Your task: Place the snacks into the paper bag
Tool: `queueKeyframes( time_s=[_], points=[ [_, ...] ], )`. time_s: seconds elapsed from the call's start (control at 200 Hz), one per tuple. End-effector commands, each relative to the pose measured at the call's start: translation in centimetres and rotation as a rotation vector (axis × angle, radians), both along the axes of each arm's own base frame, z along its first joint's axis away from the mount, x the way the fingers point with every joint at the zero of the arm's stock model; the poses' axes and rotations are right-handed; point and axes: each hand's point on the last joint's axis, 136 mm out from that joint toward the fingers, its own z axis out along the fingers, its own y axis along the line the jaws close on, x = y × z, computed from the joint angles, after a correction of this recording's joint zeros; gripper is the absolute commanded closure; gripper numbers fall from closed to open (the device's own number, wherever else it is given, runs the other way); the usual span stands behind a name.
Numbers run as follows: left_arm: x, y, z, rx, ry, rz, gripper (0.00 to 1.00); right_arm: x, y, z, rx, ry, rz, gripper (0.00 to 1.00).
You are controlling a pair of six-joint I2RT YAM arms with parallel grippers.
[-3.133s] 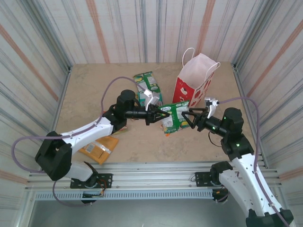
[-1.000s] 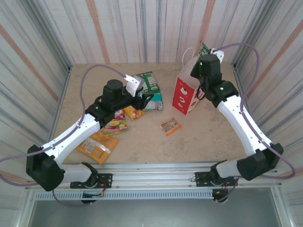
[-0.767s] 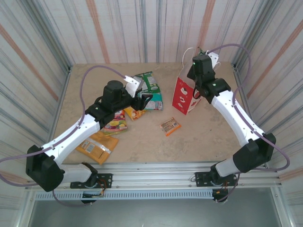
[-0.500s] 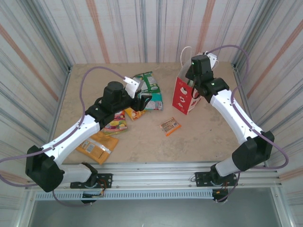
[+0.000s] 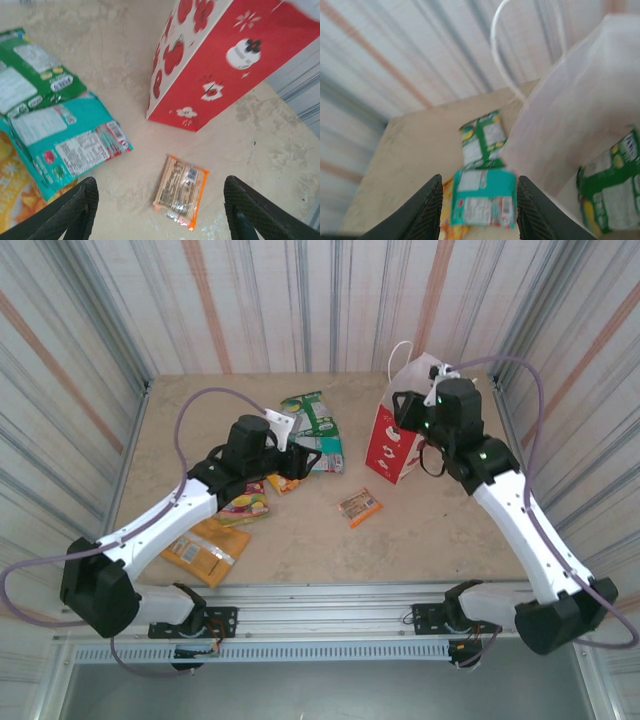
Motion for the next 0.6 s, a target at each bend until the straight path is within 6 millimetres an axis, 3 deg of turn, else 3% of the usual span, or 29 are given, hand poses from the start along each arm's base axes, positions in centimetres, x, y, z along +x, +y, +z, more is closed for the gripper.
queueKeyframes(
  time_s=[0.0,0.286,0.596],
  points=[
    [1.1,1.2,-2.2,-0.003,0.15,0.103,0.31,-3.1,2.7,-2.9,0.016,0.068,0.184,0.57],
    [5.6,4.0,-7.2,-0.046,0.389,0.256,0.36,-7.1,5.8,-8.4,-0.045,0.101,0.35,0.54],
    [9.9,4.3,-11.9,-0.023,0.492,0.277,0.42,-7.9,7.2,-9.6,-0.025,0.091,0.418,0.54]
  ],
)
